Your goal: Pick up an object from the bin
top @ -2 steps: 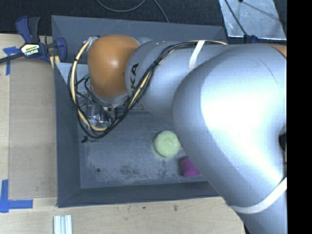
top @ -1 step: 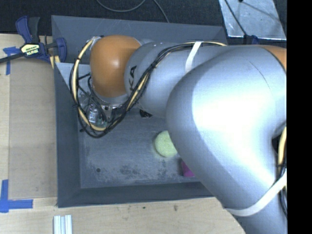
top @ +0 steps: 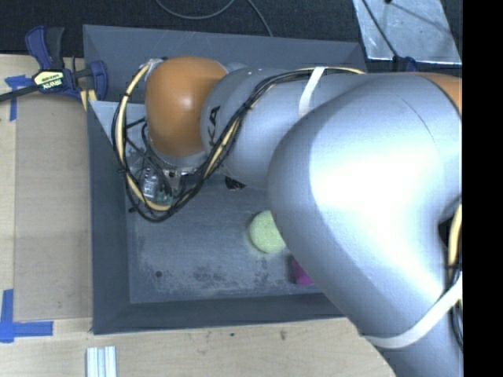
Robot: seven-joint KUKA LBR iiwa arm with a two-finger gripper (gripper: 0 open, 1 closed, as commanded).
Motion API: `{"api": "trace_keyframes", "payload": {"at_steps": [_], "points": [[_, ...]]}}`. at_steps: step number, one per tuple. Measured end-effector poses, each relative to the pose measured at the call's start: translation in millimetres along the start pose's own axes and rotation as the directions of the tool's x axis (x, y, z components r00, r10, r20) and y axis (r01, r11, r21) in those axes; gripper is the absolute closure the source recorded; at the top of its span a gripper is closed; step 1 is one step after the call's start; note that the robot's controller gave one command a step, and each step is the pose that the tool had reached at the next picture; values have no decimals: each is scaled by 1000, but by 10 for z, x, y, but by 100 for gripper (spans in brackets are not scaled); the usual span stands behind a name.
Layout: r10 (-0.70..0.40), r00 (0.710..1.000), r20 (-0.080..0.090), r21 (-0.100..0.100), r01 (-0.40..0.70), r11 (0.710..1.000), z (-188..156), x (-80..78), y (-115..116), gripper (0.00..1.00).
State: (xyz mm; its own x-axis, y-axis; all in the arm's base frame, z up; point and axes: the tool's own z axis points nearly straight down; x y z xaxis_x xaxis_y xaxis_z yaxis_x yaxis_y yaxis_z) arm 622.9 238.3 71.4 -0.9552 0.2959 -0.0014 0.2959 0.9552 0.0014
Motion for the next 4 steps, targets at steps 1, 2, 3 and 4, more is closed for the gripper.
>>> {"api": "trace_keyframes", "payload": {"at_steps": [1, 2, 3, 4], "points": [[0, 1000, 0, 0, 0, 1000, -22, 3, -4, 100], [1, 1000, -1, 1, -1, 1000, -118, 3, -8, 100], [1, 1000, 0, 0, -1, 1000, -222, -1, -8, 100], [1, 1000, 1, -1, -1, 1000, -325, -6, -6, 100]]}}
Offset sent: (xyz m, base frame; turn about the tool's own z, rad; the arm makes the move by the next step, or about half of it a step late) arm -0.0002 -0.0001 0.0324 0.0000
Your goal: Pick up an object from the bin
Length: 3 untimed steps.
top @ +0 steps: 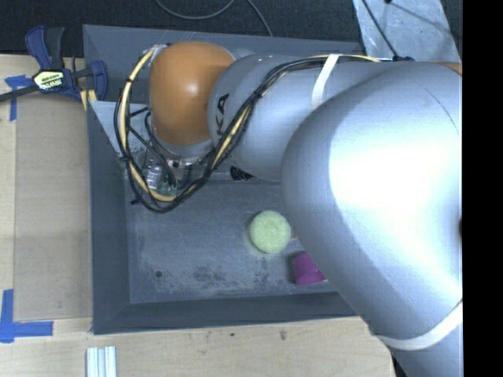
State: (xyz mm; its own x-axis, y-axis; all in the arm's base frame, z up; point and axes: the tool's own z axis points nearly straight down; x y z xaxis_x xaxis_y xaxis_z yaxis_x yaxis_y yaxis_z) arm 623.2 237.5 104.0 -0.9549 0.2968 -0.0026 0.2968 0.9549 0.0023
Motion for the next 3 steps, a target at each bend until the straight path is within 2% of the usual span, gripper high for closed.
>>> {"api": "trace_keyframes", "payload": {"at_steps": [2, 3], "points": [[1, 1000, -7, 5, -1, 1000, -282, 11, -15, 100], [1, 1000, -3, 2, -1, 1000, -504, 1, -8, 100]]}}
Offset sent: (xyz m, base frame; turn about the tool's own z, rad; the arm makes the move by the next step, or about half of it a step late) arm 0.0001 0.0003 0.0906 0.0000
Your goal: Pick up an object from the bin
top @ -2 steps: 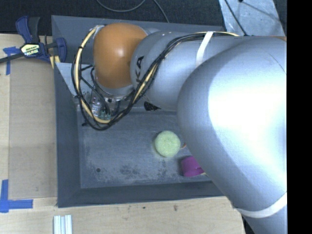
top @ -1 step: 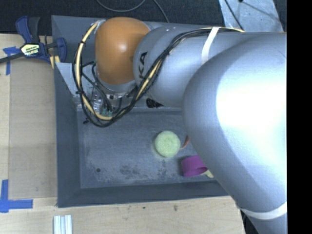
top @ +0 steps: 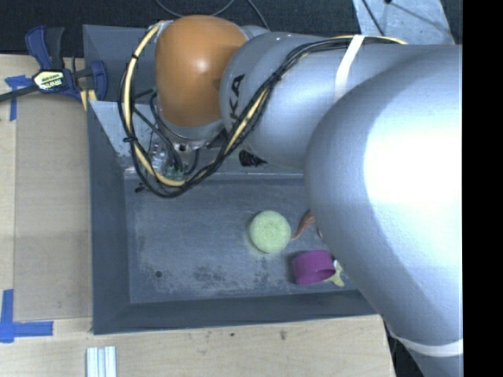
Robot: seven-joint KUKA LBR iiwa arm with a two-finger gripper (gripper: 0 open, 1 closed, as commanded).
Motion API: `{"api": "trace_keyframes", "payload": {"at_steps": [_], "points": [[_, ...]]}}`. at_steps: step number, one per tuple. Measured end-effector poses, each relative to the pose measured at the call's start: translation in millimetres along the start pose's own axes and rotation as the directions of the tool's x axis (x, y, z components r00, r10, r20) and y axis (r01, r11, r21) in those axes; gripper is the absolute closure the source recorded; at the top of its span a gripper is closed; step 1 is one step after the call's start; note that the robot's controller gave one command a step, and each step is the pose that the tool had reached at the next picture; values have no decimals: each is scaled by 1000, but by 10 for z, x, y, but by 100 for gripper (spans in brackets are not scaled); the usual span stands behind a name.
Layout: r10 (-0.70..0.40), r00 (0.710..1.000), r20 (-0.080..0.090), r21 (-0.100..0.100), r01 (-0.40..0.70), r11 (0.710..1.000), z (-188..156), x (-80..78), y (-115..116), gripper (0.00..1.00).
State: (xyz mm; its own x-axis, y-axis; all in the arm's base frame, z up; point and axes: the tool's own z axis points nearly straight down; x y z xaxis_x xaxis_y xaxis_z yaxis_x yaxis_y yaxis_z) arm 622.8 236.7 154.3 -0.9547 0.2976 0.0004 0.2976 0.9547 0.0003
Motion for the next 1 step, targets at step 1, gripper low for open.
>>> {"api": "trace_keyframes", "payload": {"at_steps": [1], "points": [[0, 1000, 4, -3, 0, 1000, -162, -11, 7, 100]]}}
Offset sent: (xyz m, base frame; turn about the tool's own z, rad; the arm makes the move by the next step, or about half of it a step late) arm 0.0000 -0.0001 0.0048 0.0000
